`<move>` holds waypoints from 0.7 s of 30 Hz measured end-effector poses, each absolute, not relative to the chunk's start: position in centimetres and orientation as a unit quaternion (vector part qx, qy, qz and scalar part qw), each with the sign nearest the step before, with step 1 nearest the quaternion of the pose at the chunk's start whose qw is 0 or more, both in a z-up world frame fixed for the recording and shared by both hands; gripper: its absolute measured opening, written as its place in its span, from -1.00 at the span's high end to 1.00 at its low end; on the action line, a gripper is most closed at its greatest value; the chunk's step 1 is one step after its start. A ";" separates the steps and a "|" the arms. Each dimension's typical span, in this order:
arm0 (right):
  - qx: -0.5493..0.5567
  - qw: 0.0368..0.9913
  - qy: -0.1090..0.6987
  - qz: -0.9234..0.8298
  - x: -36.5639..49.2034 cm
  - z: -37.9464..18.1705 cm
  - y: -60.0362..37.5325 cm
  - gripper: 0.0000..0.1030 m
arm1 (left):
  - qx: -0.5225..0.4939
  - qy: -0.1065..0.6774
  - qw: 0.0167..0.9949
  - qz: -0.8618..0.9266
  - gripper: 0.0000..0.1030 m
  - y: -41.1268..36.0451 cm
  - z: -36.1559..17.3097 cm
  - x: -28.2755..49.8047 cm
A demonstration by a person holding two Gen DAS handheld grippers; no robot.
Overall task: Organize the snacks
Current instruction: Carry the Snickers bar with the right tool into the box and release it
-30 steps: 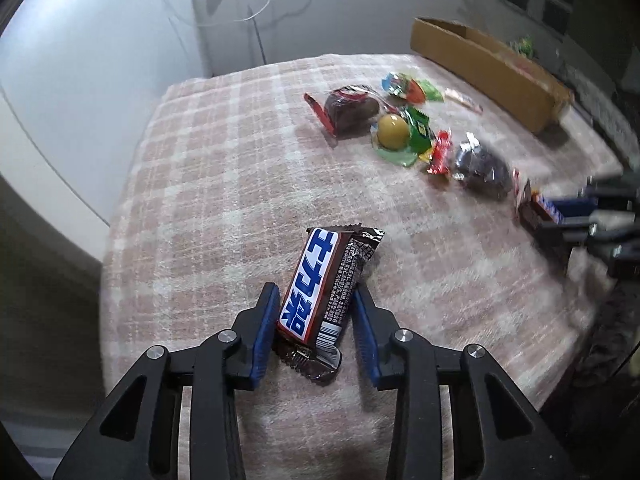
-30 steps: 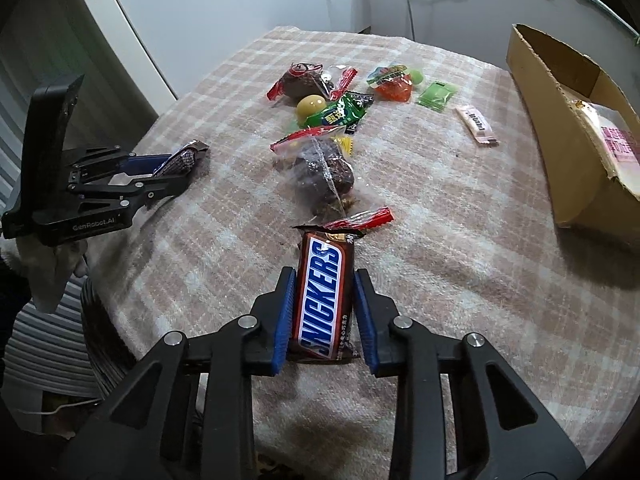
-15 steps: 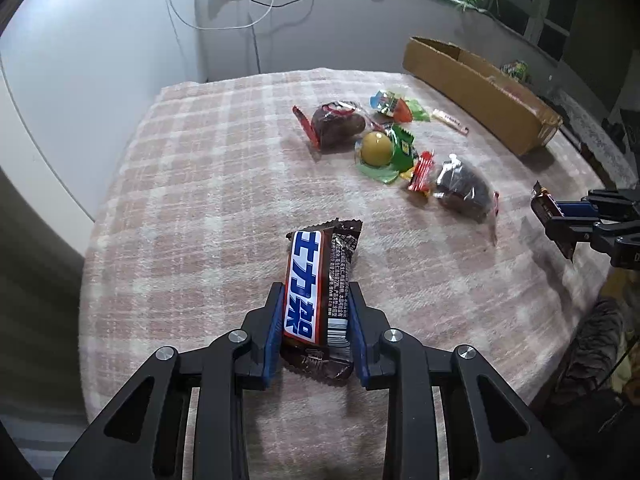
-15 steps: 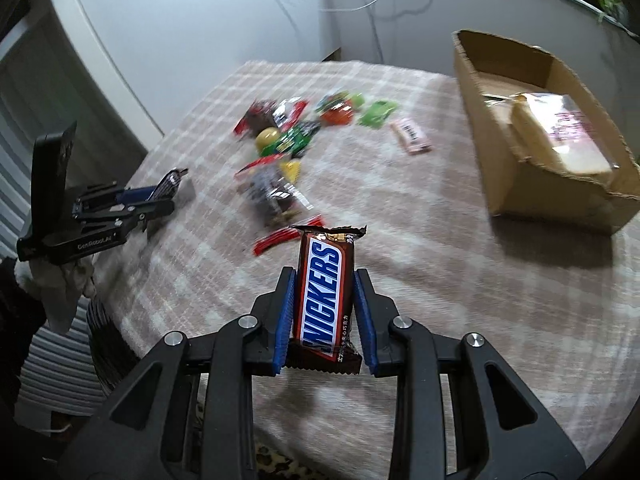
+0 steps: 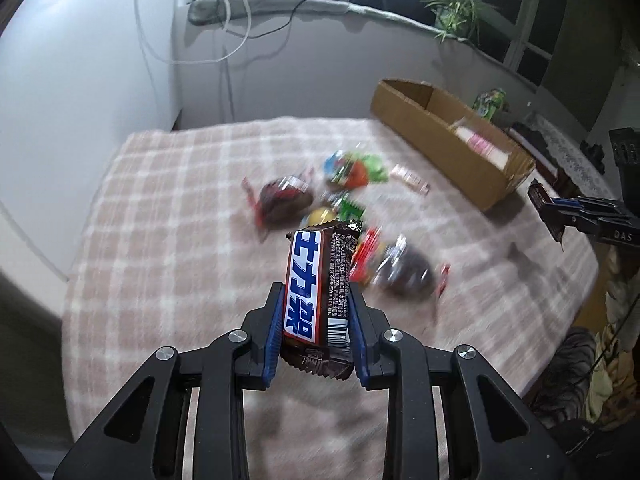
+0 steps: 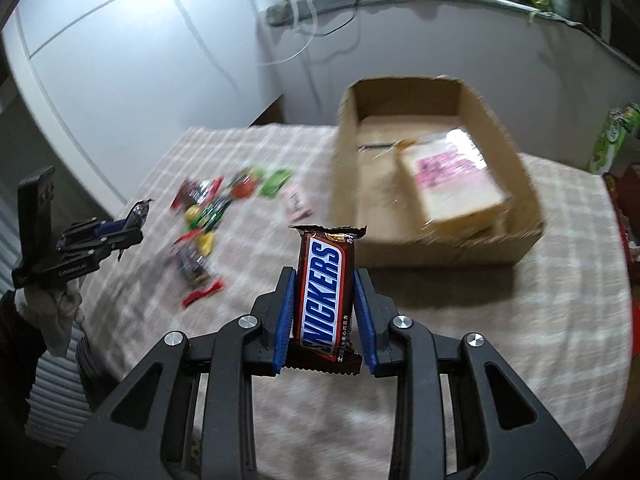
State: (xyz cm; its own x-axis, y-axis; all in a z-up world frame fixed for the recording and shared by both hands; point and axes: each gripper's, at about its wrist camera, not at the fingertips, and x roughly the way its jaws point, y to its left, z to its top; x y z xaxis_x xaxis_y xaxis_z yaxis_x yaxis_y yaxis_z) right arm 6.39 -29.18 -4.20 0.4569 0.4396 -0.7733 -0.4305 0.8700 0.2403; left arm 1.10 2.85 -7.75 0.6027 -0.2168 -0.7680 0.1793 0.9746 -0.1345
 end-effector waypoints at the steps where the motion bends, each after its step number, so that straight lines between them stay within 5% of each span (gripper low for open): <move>1: 0.007 0.856 0.452 0.252 7.0 -3.9 -29.6 0.42 | -0.021 0.428 0.896 -0.114 0.46 2.4 -7.4 1.6; 21: -0.015 0.876 0.440 0.195 20.9 -2.5 -32.8 0.42 | 0.012 0.395 0.899 -0.187 0.46 -8.3 -3.3 13.7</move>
State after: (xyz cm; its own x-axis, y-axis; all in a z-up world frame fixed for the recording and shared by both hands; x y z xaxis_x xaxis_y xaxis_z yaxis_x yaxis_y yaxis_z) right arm 20.88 -32.78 -2.47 0.5368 0.3286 -0.7771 -0.3549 0.9235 0.1453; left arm 13.67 -8.35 -3.33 0.6183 -0.3274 -0.7146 0.3463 0.9296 -0.1262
